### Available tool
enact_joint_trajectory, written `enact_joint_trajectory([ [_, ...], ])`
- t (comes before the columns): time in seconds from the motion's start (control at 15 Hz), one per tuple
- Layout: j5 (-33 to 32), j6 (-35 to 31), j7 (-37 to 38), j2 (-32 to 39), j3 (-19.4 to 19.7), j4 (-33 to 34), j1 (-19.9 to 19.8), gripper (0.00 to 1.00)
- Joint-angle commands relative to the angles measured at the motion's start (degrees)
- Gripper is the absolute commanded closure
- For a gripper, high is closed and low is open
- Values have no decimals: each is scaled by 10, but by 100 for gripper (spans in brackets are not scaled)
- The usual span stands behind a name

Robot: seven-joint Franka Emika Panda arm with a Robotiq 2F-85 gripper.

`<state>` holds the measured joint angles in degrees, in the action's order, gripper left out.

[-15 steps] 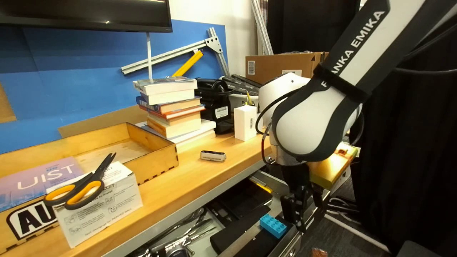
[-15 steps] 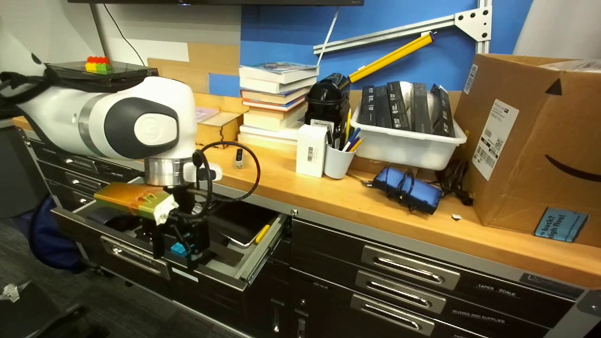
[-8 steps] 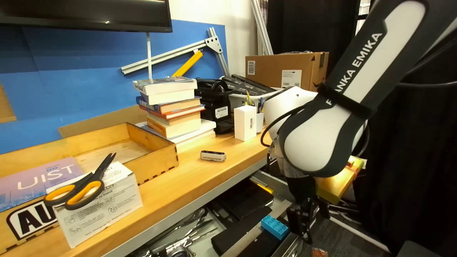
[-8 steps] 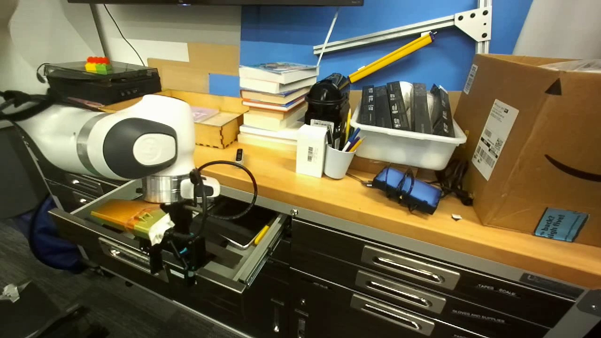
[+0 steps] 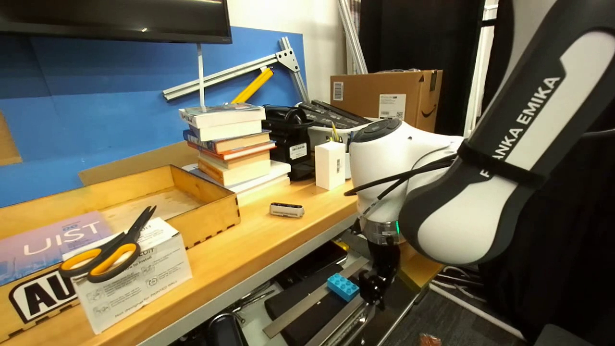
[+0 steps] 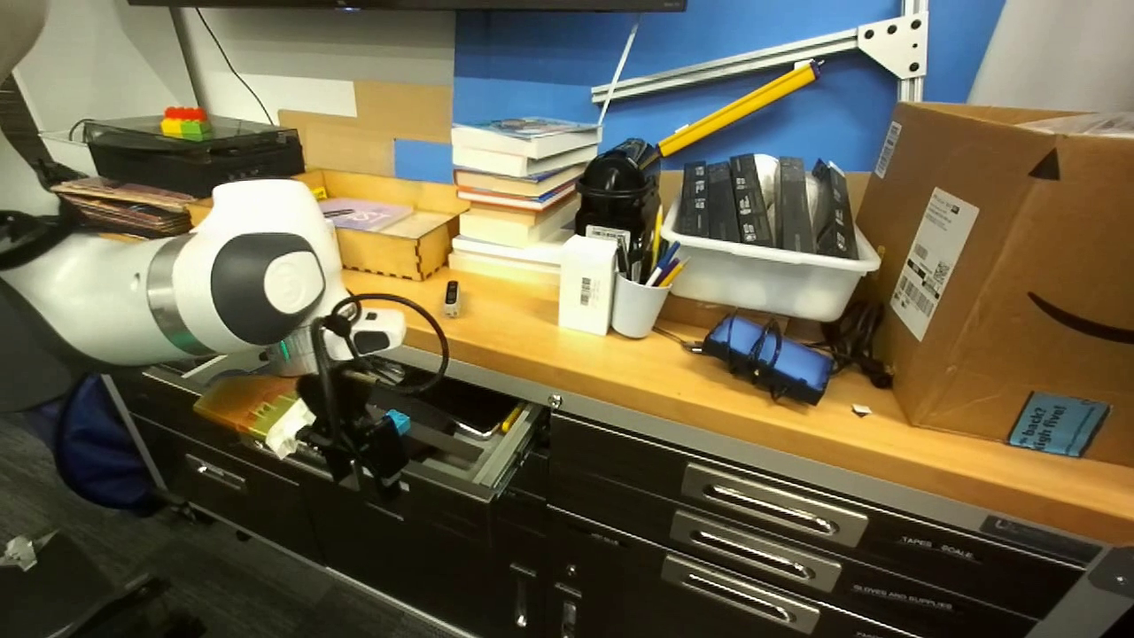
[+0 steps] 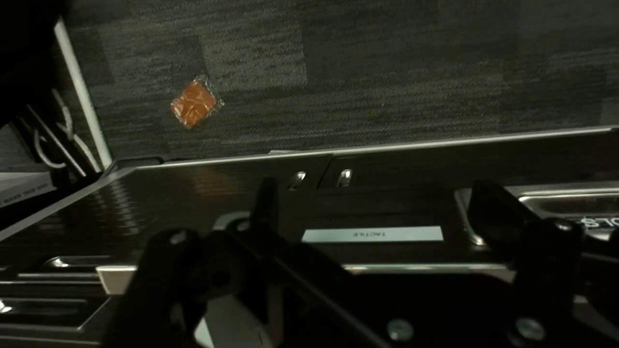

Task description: Put the blue building block inside the open drawer then close the drawer

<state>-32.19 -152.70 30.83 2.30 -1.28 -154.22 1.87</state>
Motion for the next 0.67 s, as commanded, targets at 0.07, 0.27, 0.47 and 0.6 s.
enact_joint_trajectory([
  [0.07, -126, -11, 145, 40, -3, 64, 21, 0],
  [0.27, -172, -3, 197, 73, -8, 107, 38, 0],
  [0.47, -193, 0, 225, 109, -13, 152, 57, 0],
  [0.6, -200, 1, 239, 131, -17, 184, 72, 0],
])
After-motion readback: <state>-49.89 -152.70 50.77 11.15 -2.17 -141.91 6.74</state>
